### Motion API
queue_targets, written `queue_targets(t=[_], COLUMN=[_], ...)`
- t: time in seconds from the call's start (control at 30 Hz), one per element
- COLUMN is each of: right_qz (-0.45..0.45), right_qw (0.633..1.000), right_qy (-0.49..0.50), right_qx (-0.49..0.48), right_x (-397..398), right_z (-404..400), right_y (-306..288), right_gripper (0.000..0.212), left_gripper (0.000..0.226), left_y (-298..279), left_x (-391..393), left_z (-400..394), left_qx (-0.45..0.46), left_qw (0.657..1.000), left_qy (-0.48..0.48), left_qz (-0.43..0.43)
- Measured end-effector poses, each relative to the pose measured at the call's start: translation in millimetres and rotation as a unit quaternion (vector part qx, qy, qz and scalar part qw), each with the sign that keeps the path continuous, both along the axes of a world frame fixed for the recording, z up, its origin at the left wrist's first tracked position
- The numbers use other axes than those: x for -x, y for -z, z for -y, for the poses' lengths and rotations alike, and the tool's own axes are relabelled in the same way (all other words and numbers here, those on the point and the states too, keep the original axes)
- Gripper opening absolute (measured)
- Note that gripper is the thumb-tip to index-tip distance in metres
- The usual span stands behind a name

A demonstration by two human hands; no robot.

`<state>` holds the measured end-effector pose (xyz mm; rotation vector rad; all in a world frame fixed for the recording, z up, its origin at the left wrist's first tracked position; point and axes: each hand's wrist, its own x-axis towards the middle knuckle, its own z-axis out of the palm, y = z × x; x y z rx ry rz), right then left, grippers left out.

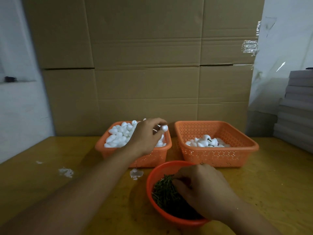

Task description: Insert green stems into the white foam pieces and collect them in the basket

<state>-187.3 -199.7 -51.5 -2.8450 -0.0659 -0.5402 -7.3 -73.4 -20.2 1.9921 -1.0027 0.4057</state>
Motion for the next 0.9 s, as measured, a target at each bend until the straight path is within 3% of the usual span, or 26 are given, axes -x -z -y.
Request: queue_targets(t=[0.23, 0.57, 0.73, 0.9], right_qz=[-0.001, -0.011, -0.037, -0.076], right_qw=[1.0, 1.0, 0.999, 0.997], right_qy=[0.001, -0.005, 0.0, 0.008], right_qx=[0.002, 0.003, 0.01, 0.024], right_x=[0, -3, -4, -6], right_z=[1, 5, 7, 11], right_y=[1, 3, 2, 4], right_gripper=[0.021, 0.024, 0.022, 0.026], left_gripper=[0.014, 0.026, 0.021, 0.035], left_y=[9, 39, 47, 47], left_x=[58, 102, 106, 108], left_z=[-17, -38, -41, -41], left_qx=[0.099, 0.112, 0.104, 0.112], left_qw=[0.993, 0.978, 0.975, 0.947], left_qy=[0.054, 0.12, 0.118, 0.161], left_qz=[-0.029, -0.131, -0.156, -0.254])
